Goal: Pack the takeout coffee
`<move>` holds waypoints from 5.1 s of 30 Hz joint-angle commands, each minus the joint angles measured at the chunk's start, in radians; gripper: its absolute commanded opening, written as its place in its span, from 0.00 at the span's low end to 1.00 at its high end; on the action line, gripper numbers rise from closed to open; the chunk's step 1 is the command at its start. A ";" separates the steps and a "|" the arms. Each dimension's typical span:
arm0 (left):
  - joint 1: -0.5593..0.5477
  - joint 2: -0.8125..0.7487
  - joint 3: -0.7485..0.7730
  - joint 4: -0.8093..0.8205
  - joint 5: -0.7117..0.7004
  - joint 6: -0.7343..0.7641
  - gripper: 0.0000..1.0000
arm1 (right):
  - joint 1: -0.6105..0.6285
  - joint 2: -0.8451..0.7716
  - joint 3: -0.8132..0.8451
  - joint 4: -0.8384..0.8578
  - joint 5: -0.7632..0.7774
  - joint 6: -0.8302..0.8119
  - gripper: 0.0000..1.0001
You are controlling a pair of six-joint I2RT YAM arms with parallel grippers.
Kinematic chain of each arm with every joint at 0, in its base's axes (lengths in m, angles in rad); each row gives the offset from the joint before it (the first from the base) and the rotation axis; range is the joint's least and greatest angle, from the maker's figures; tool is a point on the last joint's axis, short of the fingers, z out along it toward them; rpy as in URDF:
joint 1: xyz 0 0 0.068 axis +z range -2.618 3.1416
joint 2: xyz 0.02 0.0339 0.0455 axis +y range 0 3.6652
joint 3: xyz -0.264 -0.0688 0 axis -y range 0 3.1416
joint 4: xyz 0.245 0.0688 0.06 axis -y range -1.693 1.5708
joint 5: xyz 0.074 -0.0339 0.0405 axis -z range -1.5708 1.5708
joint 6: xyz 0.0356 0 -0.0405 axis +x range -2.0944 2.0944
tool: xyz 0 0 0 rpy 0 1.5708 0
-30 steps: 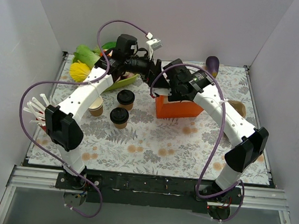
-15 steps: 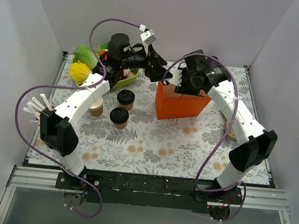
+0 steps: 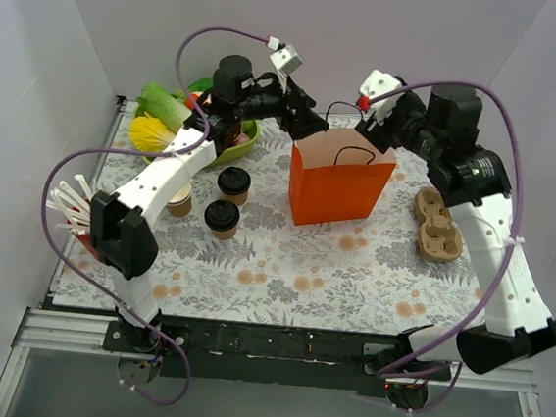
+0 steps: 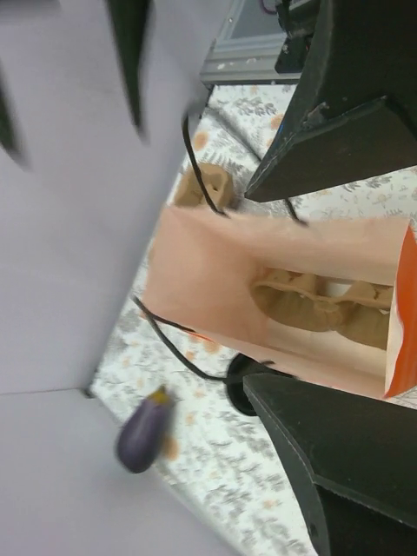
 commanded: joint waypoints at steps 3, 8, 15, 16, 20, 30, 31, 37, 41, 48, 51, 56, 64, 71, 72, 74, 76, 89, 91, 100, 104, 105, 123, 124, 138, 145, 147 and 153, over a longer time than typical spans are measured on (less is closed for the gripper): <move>0.001 0.189 0.101 -0.116 0.044 0.045 0.78 | -0.075 -0.095 -0.068 0.240 0.034 0.199 0.68; 0.003 0.259 0.142 -0.150 0.070 0.041 0.64 | -0.137 -0.112 -0.117 0.248 0.071 0.250 0.69; 0.006 0.262 0.172 -0.150 0.139 0.001 0.09 | -0.195 -0.054 -0.037 -0.086 -0.247 0.196 0.69; 0.008 0.258 0.169 -0.153 0.144 -0.001 0.08 | -0.206 -0.068 -0.043 -0.096 -0.278 0.205 0.73; 0.018 0.232 0.158 -0.193 0.153 -0.002 0.07 | -0.255 -0.086 -0.047 -0.184 -0.421 0.131 0.78; 0.023 0.193 0.129 -0.231 0.185 -0.020 0.07 | -0.258 -0.077 -0.129 -0.258 -0.616 -0.112 0.79; 0.023 0.183 0.121 -0.221 0.184 -0.036 0.07 | -0.256 -0.069 -0.135 -0.260 -0.616 -0.120 0.79; 0.023 0.147 0.084 -0.221 0.208 -0.048 0.07 | -0.215 -0.039 -0.188 -0.179 -0.602 -0.141 0.77; 0.023 0.118 0.060 -0.225 0.216 -0.056 0.07 | -0.171 -0.017 -0.188 -0.154 -0.601 -0.141 0.71; 0.023 0.062 0.067 -0.256 0.208 -0.042 0.12 | -0.097 0.047 0.005 -0.284 -0.644 -0.144 0.10; 0.023 0.034 0.077 -0.268 0.197 -0.037 0.32 | -0.092 0.050 0.088 -0.326 -0.645 -0.146 0.01; 0.023 -0.011 0.087 -0.279 0.171 -0.031 0.46 | -0.083 0.012 0.075 -0.324 -0.631 -0.163 0.01; 0.021 -0.012 0.086 -0.303 0.101 -0.013 0.73 | -0.062 -0.017 -0.026 -0.304 -0.631 -0.158 0.01; 0.021 -0.017 0.080 -0.331 0.009 0.010 0.98 | -0.059 -0.084 -0.249 -0.300 -0.552 -0.210 0.53; 0.021 -0.021 0.075 -0.334 0.006 0.024 0.98 | -0.057 -0.104 -0.257 -0.294 -0.546 -0.197 0.58; 0.021 -0.041 0.066 -0.340 0.009 0.033 0.98 | -0.059 -0.118 -0.234 -0.283 -0.549 -0.174 0.68; 0.021 -0.060 0.055 -0.336 0.010 0.041 0.98 | -0.059 -0.123 -0.180 -0.286 -0.553 -0.149 0.72; 0.018 -0.086 -0.109 -0.389 0.193 0.202 0.93 | -0.049 -0.080 -0.117 -0.470 -0.630 -0.244 0.67; 0.017 -0.078 -0.112 -0.360 0.210 0.191 0.87 | -0.046 -0.089 -0.131 -0.441 -0.631 -0.204 0.60; -0.003 0.014 -0.040 -0.170 0.357 0.015 0.47 | -0.040 -0.071 -0.030 -0.337 -0.639 -0.065 0.09; -0.006 0.049 0.001 -0.139 0.336 -0.002 0.07 | -0.039 -0.061 -0.019 -0.307 -0.641 -0.026 0.04; -0.009 0.054 0.011 -0.129 0.332 -0.005 0.02 | -0.037 -0.062 -0.020 -0.303 -0.639 -0.017 0.01; -0.008 0.135 0.348 -0.175 0.279 0.002 0.00 | -0.032 -0.006 0.220 -0.214 -0.558 0.014 0.01; -0.008 0.135 0.347 -0.173 0.279 0.002 0.00 | -0.032 -0.011 0.217 -0.214 -0.558 0.014 0.01; -0.006 0.111 0.264 -0.239 0.179 0.047 0.76 | -0.031 -0.081 0.042 -0.232 -0.539 0.006 0.71; 0.009 0.046 0.265 -0.248 0.090 0.067 0.89 | -0.031 -0.074 0.145 -0.006 -0.457 0.224 0.85; 0.012 0.020 0.258 -0.247 0.060 0.065 0.89 | -0.034 -0.101 0.020 0.088 -0.377 0.195 0.84; 0.020 -0.050 0.253 -0.285 -0.095 0.113 0.91 | -0.063 -0.020 -0.122 0.119 -0.401 0.112 0.78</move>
